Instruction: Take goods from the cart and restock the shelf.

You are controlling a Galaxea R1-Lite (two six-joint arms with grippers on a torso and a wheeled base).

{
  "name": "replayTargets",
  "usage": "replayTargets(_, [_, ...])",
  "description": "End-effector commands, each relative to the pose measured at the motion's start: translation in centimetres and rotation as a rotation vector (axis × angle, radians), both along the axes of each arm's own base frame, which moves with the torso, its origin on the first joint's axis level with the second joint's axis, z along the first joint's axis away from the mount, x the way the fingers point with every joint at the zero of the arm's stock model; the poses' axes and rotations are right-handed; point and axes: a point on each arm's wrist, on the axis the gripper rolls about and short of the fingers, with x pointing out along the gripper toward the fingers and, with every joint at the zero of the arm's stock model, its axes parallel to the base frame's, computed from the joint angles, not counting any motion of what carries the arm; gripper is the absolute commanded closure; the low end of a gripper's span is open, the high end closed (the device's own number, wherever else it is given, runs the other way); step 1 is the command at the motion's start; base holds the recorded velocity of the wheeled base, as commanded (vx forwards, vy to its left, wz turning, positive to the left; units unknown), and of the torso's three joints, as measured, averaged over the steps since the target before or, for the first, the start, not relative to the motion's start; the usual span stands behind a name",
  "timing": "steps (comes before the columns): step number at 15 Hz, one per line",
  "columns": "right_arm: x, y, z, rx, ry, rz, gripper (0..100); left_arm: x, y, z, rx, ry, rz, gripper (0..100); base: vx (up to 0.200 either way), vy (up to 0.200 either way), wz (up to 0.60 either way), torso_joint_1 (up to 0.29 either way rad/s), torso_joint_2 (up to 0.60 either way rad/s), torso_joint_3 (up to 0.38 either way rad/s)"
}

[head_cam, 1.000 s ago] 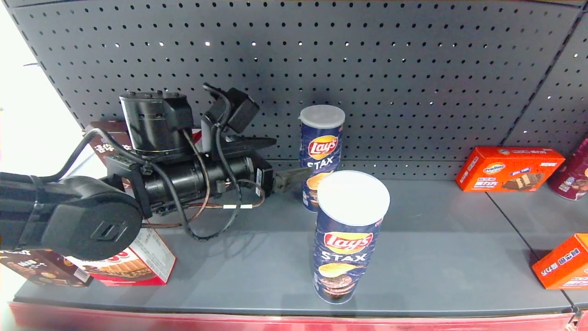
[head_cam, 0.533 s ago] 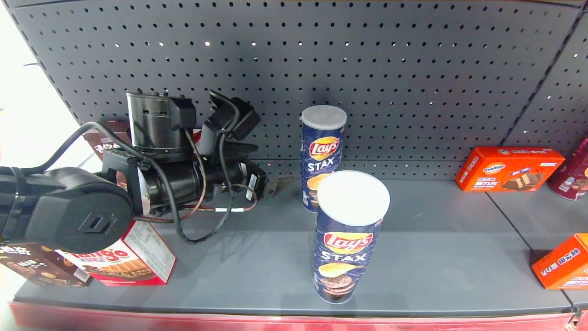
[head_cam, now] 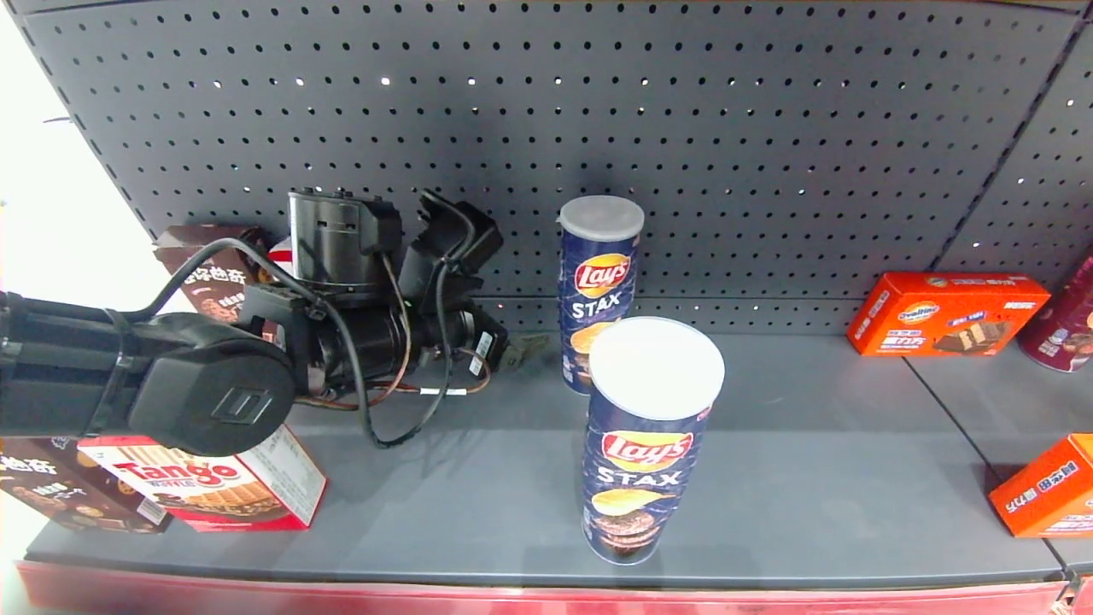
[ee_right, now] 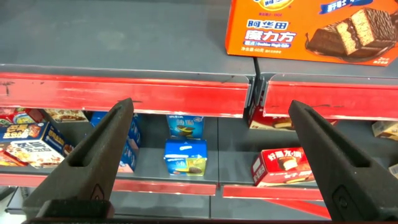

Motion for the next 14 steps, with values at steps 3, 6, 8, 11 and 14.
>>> replayTargets(3, [0.0,0.0,0.0,0.000,0.001,-0.001,0,1.3,-0.6,-1.2,0.010,0.019,0.011,0,0.000,0.000,0.00,0.000,0.00,0.000])
replayTargets(6, [0.0,0.0,0.0,-0.001,0.002,-0.001,0,2.2,-1.0,-1.3,0.007,0.012,0.022,0,0.000,0.000,0.00,0.000,0.00,0.000])
replayTargets(8, [0.0,0.0,0.0,0.000,0.001,-0.001,0,2.6,-1.2,-1.4,0.005,0.012,0.021,0,0.000,0.000,0.00,0.000,0.00,0.000])
replayTargets(11, [0.0,0.0,0.0,0.000,0.001,-0.001,0,2.7,-1.4,-1.4,0.003,0.009,0.020,0,0.000,0.000,0.00,0.000,0.00,0.000])
replayTargets(14, [0.0,0.0,0.0,0.000,0.001,-0.001,0,2.9,-1.4,-1.7,0.005,0.015,0.022,0,0.000,0.000,0.00,0.000,0.00,0.000])
